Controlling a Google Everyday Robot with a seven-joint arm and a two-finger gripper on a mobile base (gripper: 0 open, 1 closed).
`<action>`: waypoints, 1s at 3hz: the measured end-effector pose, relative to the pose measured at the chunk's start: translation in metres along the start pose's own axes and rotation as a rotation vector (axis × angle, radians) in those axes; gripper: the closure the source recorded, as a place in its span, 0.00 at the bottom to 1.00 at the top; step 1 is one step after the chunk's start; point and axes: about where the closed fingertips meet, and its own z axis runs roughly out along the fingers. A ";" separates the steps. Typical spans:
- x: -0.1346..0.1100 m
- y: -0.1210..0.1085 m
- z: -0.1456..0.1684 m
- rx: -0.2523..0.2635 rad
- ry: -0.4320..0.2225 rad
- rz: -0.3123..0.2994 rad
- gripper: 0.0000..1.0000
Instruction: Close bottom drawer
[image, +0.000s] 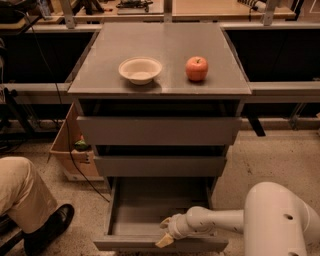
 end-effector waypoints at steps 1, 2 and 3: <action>-0.008 -0.006 0.002 0.009 -0.011 -0.014 0.84; -0.022 -0.021 0.003 0.029 -0.028 -0.036 1.00; -0.034 -0.032 0.003 0.038 -0.042 -0.055 0.82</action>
Offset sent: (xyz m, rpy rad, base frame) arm 0.0595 0.0171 0.0251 0.0226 -0.1140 0.0118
